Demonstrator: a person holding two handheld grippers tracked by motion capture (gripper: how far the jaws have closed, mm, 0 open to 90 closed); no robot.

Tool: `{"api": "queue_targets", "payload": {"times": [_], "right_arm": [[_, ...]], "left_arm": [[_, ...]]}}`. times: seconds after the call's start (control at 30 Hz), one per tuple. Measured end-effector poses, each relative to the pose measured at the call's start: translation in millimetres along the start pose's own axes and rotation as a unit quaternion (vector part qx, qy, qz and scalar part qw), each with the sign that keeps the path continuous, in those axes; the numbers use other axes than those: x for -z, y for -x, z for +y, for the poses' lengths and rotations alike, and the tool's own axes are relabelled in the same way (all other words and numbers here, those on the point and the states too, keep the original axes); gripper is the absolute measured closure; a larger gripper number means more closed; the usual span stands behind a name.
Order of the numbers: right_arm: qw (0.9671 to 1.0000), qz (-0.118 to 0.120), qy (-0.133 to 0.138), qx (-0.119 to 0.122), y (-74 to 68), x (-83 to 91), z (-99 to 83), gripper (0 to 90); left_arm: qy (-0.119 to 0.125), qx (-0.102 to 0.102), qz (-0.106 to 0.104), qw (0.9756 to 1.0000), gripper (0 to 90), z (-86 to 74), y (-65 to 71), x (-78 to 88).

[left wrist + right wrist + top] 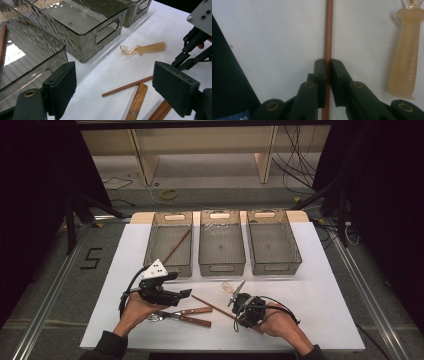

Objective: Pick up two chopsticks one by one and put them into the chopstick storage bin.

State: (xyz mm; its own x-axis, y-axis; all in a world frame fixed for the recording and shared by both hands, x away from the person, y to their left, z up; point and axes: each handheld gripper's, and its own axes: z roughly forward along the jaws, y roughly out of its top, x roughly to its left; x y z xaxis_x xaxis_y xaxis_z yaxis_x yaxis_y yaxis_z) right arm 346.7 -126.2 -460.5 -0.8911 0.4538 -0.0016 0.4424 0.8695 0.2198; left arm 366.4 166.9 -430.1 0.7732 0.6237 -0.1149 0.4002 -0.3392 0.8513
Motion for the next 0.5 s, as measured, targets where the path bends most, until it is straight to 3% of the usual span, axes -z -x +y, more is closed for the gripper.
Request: {"api": "queue_targets", "payload": {"times": [0.23,0.37,0.5], "right_arm": [[1.0000,0.006,0.003,0.000,3.4,1.3,-1.0,84.5],[0.9997,0.016,0.017,0.002,6.5,8.2,-3.4,84.6],[0.9996,0.011,0.026,0.005,6.7,17.1,-3.8,84.6]], "left_arm": [[-0.015,-0.004,-0.005,0.9999,19.1,-3.1,1.6,-7.0],[-0.023,-0.016,-0.014,0.9995,19.2,-1.5,5.6,-9.5],[-0.039,-0.033,-0.029,0.9983,19.3,1.4,14.1,-14.4]]}}
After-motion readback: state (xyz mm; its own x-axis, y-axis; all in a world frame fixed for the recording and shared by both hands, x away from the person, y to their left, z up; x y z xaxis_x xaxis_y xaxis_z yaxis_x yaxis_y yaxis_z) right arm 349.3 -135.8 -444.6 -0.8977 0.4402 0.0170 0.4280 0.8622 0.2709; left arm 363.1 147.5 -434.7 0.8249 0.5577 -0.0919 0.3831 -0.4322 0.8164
